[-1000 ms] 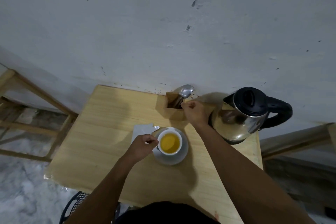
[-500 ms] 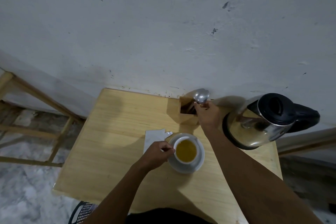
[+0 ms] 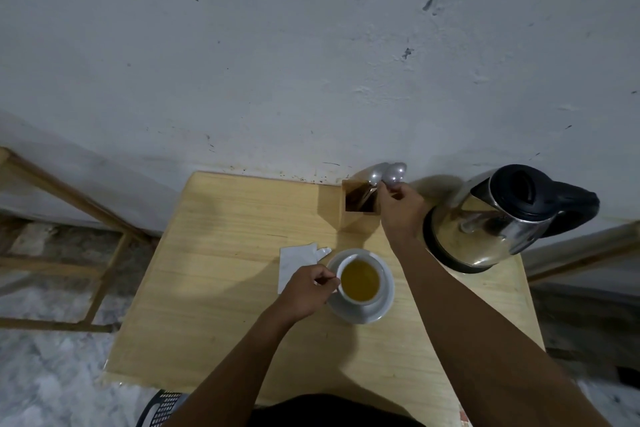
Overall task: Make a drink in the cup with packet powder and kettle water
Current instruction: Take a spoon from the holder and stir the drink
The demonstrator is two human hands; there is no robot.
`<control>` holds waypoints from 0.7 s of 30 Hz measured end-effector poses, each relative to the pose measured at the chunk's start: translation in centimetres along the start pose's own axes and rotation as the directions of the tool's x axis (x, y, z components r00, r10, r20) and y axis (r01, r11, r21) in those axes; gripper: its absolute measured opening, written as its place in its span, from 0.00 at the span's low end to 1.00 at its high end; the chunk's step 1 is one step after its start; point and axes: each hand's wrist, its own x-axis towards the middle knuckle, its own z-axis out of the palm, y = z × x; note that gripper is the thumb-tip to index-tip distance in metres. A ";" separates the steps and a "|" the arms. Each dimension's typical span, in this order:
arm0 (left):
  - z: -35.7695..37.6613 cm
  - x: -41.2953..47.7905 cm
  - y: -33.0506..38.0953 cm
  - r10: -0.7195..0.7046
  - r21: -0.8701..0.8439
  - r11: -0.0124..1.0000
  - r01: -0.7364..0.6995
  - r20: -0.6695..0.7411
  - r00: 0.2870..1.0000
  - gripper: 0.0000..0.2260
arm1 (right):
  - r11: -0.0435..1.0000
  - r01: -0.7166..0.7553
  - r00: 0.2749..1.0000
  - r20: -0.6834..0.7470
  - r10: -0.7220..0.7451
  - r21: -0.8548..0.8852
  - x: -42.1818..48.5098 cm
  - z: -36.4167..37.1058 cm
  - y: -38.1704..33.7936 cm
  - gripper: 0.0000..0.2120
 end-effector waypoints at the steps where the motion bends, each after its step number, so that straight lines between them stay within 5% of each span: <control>1: 0.0 0.1 -0.1 0.004 0.006 1.000 -0.004 -0.004 1.000 0.07 | 0.998 0.028 1.000 -0.011 -0.028 0.049 -0.2 -0.3 -0.4 0.10; 8: 0.3 0.3 -0.4 0.018 0.001 1.000 -0.018 -0.024 1.000 0.06 | 0.882 0.362 0.932 -0.088 -0.352 0.303 -5.0 -6.0 -5.2 0.10; 13: 1.0 0.0 -0.5 0.025 0.017 1.000 -0.024 -0.084 0.996 0.05 | 0.883 0.424 0.878 0.146 -0.455 0.201 -7.9 -8.8 -4.3 0.03; 17: 1.5 -0.1 -0.7 0.013 0.021 1.000 -0.010 -0.118 0.993 0.05 | 0.934 0.349 0.860 0.422 -0.286 -0.078 -9.7 -10.2 -2.1 0.09; 21: 1.9 0.0 -0.7 0.027 0.044 0.999 -0.021 -0.138 0.990 0.06 | 0.914 0.299 0.858 0.496 -0.132 -0.275 -11.3 -11.1 0.5 0.15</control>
